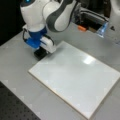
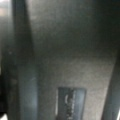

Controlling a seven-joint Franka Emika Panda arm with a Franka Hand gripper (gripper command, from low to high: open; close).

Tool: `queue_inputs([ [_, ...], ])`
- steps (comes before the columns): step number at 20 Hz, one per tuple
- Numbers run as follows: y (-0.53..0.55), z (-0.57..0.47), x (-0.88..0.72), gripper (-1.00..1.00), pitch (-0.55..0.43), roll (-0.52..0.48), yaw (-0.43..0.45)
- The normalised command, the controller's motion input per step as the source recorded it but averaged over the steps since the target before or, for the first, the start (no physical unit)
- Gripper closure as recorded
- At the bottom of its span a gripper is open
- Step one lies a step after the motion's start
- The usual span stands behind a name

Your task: Erasing curve lines

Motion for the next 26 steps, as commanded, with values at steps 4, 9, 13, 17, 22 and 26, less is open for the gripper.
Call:
queue_inputs([
  [4,-0.01,-0.08,-0.01,1.0,-0.119,0.089,-0.132],
  [9,-0.01,-0.07,0.0,1.0,-0.134,0.082,-0.131],
  [13,-0.03,-0.06,0.02,-1.0,-0.113,0.034,-0.087],
  [17,-0.03,-0.07,0.02,-1.0,-0.12,0.046,-0.084],
  [22,0.0,-0.08,0.01,-1.0,-0.112,0.067,-0.093],
  [26,0.04,-0.03,0.0,-1.0,-0.094,0.063,-0.112],
])
